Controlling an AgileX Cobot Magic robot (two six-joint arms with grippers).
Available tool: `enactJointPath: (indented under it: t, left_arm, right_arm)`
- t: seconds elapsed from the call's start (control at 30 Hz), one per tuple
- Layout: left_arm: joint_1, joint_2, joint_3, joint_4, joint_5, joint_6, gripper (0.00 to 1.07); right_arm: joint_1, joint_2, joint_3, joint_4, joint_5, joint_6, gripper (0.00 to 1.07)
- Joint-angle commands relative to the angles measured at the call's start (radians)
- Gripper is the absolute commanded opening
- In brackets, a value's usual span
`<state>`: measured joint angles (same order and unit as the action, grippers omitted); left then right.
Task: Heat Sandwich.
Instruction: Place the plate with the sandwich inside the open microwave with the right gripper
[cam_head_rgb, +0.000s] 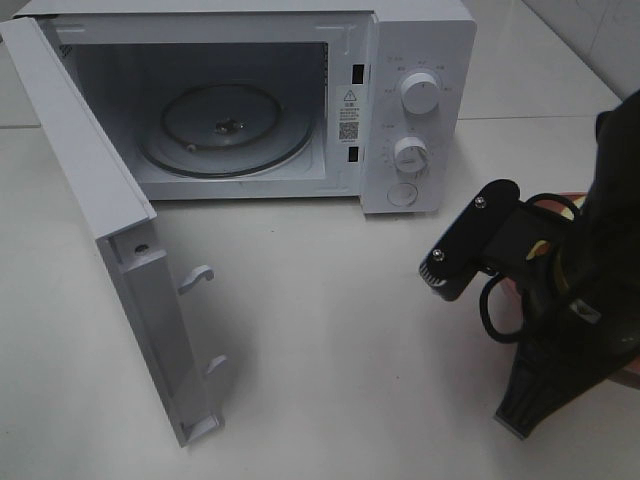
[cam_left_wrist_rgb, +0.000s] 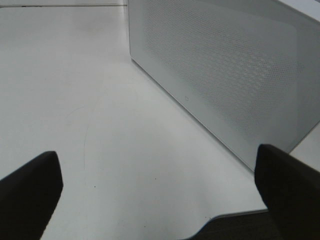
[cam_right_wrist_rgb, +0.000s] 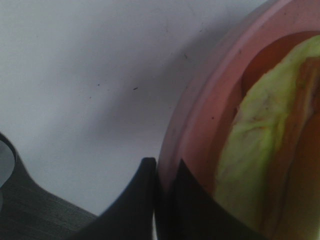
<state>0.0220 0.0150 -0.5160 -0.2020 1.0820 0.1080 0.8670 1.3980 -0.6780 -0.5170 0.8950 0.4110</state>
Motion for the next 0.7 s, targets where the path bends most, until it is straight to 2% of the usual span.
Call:
enactJointPath:
  t: [0.03,0.27,0.53,0.7]
  left_arm:
    - [-0.004,-0.002,0.001,-0.003,-0.006,-0.001,0.98]
    - [-0.004,-0.002,0.001,-0.003,-0.006,-0.001,0.98]
    - [-0.004,-0.002,0.001,-0.003,-0.006,-0.001,0.98]
    - [-0.004,-0.002,0.001,-0.003,-0.006,-0.001,0.98]
  right_arm:
    - [0.037,-0.052,0.036,-0.039,0.008,-0.023,0.00]
    - [0.070,-0.150,0.106,-0.054,0.008,-0.079,0.00]
    - [0.070,-0.247,0.116,-0.052,-0.016,-0.294,0.00]
    - [0.070,-0.252,0.116,-0.052,-0.038,-0.384,0.00]
